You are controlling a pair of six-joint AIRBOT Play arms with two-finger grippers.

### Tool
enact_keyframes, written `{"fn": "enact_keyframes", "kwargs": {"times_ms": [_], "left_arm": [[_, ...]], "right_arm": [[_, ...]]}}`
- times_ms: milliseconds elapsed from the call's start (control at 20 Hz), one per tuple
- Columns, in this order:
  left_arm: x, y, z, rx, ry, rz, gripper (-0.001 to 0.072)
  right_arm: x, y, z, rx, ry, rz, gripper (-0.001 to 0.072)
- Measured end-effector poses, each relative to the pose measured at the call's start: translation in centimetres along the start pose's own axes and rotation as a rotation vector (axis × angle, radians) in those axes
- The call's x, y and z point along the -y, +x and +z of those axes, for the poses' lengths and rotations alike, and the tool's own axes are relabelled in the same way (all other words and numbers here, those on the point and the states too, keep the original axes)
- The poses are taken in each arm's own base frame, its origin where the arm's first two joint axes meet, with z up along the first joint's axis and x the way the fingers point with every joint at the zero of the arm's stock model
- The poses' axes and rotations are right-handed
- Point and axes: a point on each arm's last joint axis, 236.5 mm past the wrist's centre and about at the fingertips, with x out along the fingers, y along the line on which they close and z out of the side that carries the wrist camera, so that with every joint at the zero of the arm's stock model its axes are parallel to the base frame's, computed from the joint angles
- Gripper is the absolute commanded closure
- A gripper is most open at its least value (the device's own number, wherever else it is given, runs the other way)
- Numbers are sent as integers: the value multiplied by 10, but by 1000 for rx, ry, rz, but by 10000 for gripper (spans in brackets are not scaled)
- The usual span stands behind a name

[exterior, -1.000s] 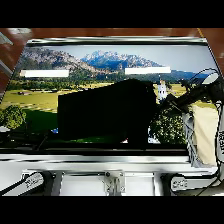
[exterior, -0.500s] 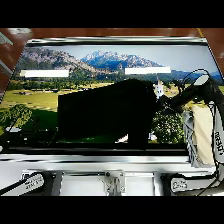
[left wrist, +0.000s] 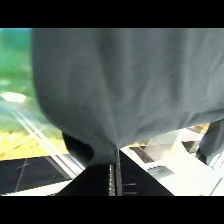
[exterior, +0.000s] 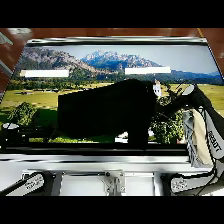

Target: Fold the shirts.

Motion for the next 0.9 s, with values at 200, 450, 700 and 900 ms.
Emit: {"fn": "enact_keyframes", "kwargs": {"times_ms": [200, 450, 700, 900], "left_arm": [[12, -8, 6, 29, 29, -18, 669], [24, -18, 17, 72, 83, -23, 672], [117, -107, 75, 354, 365, -27, 670], [288, -278, 75, 852, 786, -53, 670]], "right_arm": [[-13, 32, 2, -21, 8, 8, 398], [-27, 34, 2, -11, -12, 7, 649], [-95, -93, 32, 341, -328, 32, 649], [-194, -299, 2, 904, -626, 41, 649]]}}
